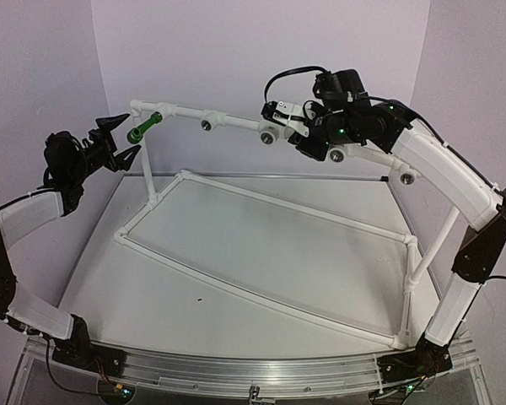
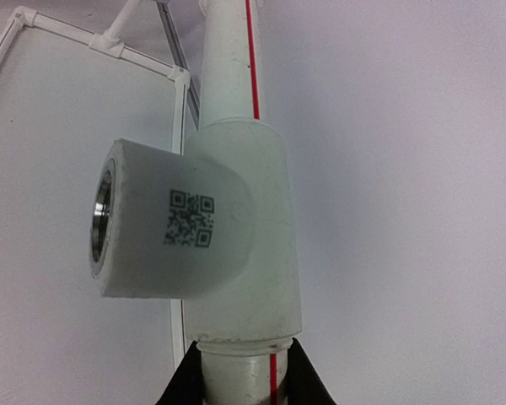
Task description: Install the water faucets
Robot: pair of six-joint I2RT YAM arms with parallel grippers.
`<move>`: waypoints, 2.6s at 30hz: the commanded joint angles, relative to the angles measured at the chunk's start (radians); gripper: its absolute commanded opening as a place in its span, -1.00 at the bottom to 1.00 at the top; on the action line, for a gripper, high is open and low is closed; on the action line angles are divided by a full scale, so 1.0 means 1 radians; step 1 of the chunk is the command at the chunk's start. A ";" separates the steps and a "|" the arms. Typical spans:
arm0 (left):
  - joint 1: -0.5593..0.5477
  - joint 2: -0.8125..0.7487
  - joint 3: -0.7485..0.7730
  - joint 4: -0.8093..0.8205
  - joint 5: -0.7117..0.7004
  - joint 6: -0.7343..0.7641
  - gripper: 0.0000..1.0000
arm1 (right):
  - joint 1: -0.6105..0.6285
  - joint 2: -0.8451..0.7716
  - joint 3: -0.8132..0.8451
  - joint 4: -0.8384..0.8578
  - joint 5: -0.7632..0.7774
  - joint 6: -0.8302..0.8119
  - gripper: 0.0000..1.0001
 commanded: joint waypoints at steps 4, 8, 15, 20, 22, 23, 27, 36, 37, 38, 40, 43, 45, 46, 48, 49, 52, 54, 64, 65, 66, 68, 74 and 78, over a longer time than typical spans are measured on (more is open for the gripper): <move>0.003 0.084 0.076 0.184 0.037 -0.084 0.74 | 0.014 -0.012 -0.014 -0.019 -0.006 0.116 -1.00; -0.001 0.100 0.088 0.184 0.044 -0.075 0.63 | 0.015 -0.010 -0.013 -0.019 -0.007 0.118 -1.00; -0.015 0.110 0.108 0.161 0.055 -0.038 0.47 | 0.015 -0.005 -0.006 -0.019 -0.006 0.119 -1.00; -0.029 0.119 0.118 0.140 0.056 -0.006 0.29 | 0.015 -0.006 -0.005 -0.019 -0.006 0.122 -1.00; -0.030 0.121 0.131 0.114 0.062 0.014 0.14 | 0.016 -0.007 -0.005 -0.019 -0.006 0.124 -1.00; -0.030 0.122 0.141 0.102 0.064 0.027 0.09 | 0.016 -0.008 -0.006 -0.019 -0.006 0.124 -1.00; -0.038 0.119 0.174 0.037 0.067 0.098 -0.22 | 0.015 -0.010 -0.010 -0.019 -0.005 0.125 -1.00; -0.043 0.114 0.231 -0.124 0.059 0.316 -0.53 | 0.016 -0.016 -0.016 -0.019 -0.005 0.124 -1.00; -0.043 0.112 0.240 -0.160 0.053 0.367 -0.56 | 0.016 -0.018 -0.017 -0.019 -0.004 0.124 -1.00; -0.045 0.108 0.252 -0.199 0.047 0.424 -0.59 | 0.016 -0.020 -0.019 -0.019 -0.004 0.124 -1.00; -0.045 0.102 0.289 -0.289 0.029 0.540 -0.60 | 0.016 -0.023 -0.023 -0.019 -0.003 0.122 -1.00; -0.049 0.098 0.335 -0.401 0.012 0.726 -0.62 | 0.016 -0.027 -0.028 -0.019 -0.002 0.122 -1.00; -0.054 0.097 0.371 -0.474 -0.010 0.853 -0.63 | 0.016 -0.028 -0.028 -0.019 -0.001 0.121 -1.00; -0.058 0.095 0.382 -0.510 -0.025 0.918 -0.63 | 0.016 -0.028 -0.028 -0.020 -0.001 0.121 -1.00; -0.071 0.088 0.404 -0.578 -0.064 1.067 -0.64 | 0.016 -0.029 -0.030 -0.020 0.001 0.120 -1.00; -0.079 0.083 0.408 -0.602 -0.083 1.135 -0.64 | 0.016 -0.030 -0.030 -0.020 0.002 0.119 -1.00; -0.122 0.062 0.400 -0.645 -0.148 1.402 -0.61 | 0.016 -0.031 -0.031 -0.021 0.004 0.117 -1.00; -0.161 0.045 0.383 -0.658 -0.193 1.602 -0.58 | 0.016 -0.032 -0.030 -0.022 0.004 0.116 -1.00; -0.195 -0.002 0.330 -0.710 -0.277 2.340 -0.44 | 0.016 -0.036 -0.029 -0.032 0.014 0.110 -1.00; -0.197 -0.009 0.322 -0.706 -0.291 2.398 -0.44 | 0.015 -0.036 -0.028 -0.033 0.015 0.110 -1.00; -0.200 -0.015 0.309 -0.695 -0.304 2.445 -0.43 | 0.016 -0.036 -0.028 -0.033 0.016 0.110 -1.00; -0.205 -0.030 0.286 -0.668 -0.346 2.559 -0.38 | 0.015 -0.036 -0.027 -0.034 0.018 0.109 -1.00; -0.219 -0.056 0.228 -0.578 -0.469 2.806 0.05 | 0.015 -0.029 -0.025 -0.033 0.018 0.109 -1.00; -0.220 -0.084 0.241 -0.574 -0.489 2.810 0.44 | 0.016 -0.021 -0.020 -0.034 0.019 0.110 -1.00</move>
